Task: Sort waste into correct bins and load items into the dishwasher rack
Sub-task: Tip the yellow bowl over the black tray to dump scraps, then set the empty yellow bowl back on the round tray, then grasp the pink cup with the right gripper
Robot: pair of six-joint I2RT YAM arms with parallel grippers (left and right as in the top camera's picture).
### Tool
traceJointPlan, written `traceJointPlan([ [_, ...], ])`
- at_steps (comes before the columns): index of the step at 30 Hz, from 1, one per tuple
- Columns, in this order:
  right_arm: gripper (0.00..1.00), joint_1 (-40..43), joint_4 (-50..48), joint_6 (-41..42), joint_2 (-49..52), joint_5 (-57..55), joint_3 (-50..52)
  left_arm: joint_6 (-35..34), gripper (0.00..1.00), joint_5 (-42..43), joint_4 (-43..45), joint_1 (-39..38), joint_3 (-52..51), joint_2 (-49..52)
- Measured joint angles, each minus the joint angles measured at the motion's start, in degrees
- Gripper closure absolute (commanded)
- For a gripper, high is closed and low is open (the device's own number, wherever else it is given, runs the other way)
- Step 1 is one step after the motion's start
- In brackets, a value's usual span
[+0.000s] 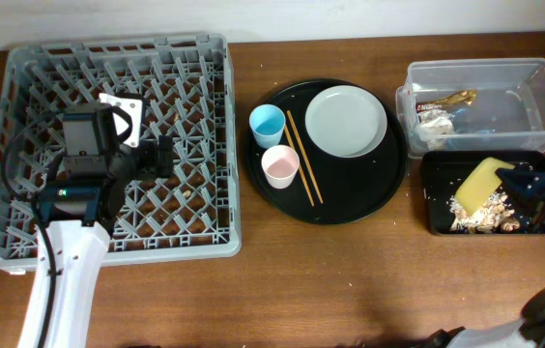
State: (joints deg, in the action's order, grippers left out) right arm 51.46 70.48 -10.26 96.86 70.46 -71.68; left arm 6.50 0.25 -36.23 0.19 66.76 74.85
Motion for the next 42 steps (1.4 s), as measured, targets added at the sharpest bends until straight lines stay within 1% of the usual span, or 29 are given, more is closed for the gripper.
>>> traceJointPlan([
  [1, 0.96, -1.3, 0.5, 0.0, -2.6, -2.1, -1.3, 0.0, 0.01, 0.0, 0.0, 0.0, 0.0, 0.0],
  [2, 0.96, -4.7, 0.5, 0.0, -6.5, -5.0, -3.1, 0.0, 0.01, 0.0, 0.0, 0.0, 0.0, 0.0],
  [4, 0.96, -11.7, -0.6, 0.2, -10.7, -8.9, -5.4, 0.0, 0.01, 0.0, -0.1, 0.0, 0.0, 0.0],
  [6, 0.96, -21.7, -4.5, 1.8, -13.0, -14.0, -7.1, 0.0, 0.01, 0.0, -0.1, 0.0, 0.0, 0.0],
  [7, 0.96, -28.6, -7.8, 3.8, -13.6, -18.2, -7.5, 0.0, 0.01, 0.0, -0.1, 0.0, 0.0, 0.0],
  [8, 0.96, -35.1, -11.1, 6.2, -13.5, -23.8, -7.6, 0.0, 0.01, 0.0, 0.0, 0.0, 0.0, 0.0],
  [10, 0.96, -46.3, -14.7, 9.5, -12.7, -34.1, -7.6, 0.0, 0.01, 0.0, 0.0, 0.0, 0.0, 0.0],
  [13, 0.96, -62.0, -19.2, 14.4, -8.8, -52.5, -7.6, 0.0, 0.01, 0.0, 0.0, 0.0, 0.0, 0.0],
  [15, 0.96, -68.7, -21.2, 15.9, -4.5, -61.0, -7.6, 0.0, 0.01, 0.0, 0.0, 0.0, 0.0, 0.0],
  [17, 0.96, -73.4, -22.4, 16.8, 1.0, -66.4, -7.6, 0.0, 0.01, 0.0, 0.0, 0.0, 0.0, 0.0],
  [20, 0.96, -75.5, -22.9, 18.5, 9.1, -71.0, -7.6, 0.0, 0.01, 0.0, 0.0, 0.0, 0.0, 0.0],
  [25, 0.96, -75.5, -21.7, 19.4, 13.4, -73.0, -7.6, 0.0, 0.01, 0.0, 0.0, 0.0, 0.0, 0.0],
  [26, 0.91, -75.5, -21.6, 19.4, 13.4, -73.3, -7.6, 0.0, 0.01, 0.0, 0.0, 0.0, 0.0, 0.0],
  [27, 0.73, -75.5, -21.5, 19.6, 13.4, -73.5, -7.6, 0.0, 0.01, 0.0, 0.0, 0.0, 0.0, 0.0],
  [28, 0.62, -75.5, -21.2, 19.8, 13.4, -73.5, -7.6, 0.0, 0.01, 0.0, 0.0, 0.0, 0.0, 0.0],
  [29, 0.59, -75.5, -20.7, 20.3, 13.4, -73.5, -7.6, 0.0, 0.01, 0.0, 0.0, 0.0, 0.0, 0.0],
  [33, 0.58, -75.5, -19.4, 21.3, 13.4, -71.6, -7.7, 0.0, 0.01, 0.0, 0.0, 0.0, 0.0, 0.0],
  [35, 0.55, -75.3, -17.2, 22.0, 13.4, -69.5, -8.8, 0.0, 0.01, 0.0, 0.0, 0.0, 0.0, 0.0],
  [38, 0.53, -75.0, -10.1, 23.3, 13.3, -67.2, -17.0, 0.0, 0.01, 0.0, 0.0, 0.0, 0.0, 0.0],
  [40, 0.48, -74.7, -4.7, 23.8, 12.7, -66.0, -27.0, 0.0, 0.01, 0.0, 0.0, 0.0, 0.0, 0.0],
  [42, 0.45, -74.6, -1.1, 24.1, 11.9, -65.6, -32.8, 0.0, 0.01, 0.0, 0.0, 0.0, 0.0, 0.0],
])
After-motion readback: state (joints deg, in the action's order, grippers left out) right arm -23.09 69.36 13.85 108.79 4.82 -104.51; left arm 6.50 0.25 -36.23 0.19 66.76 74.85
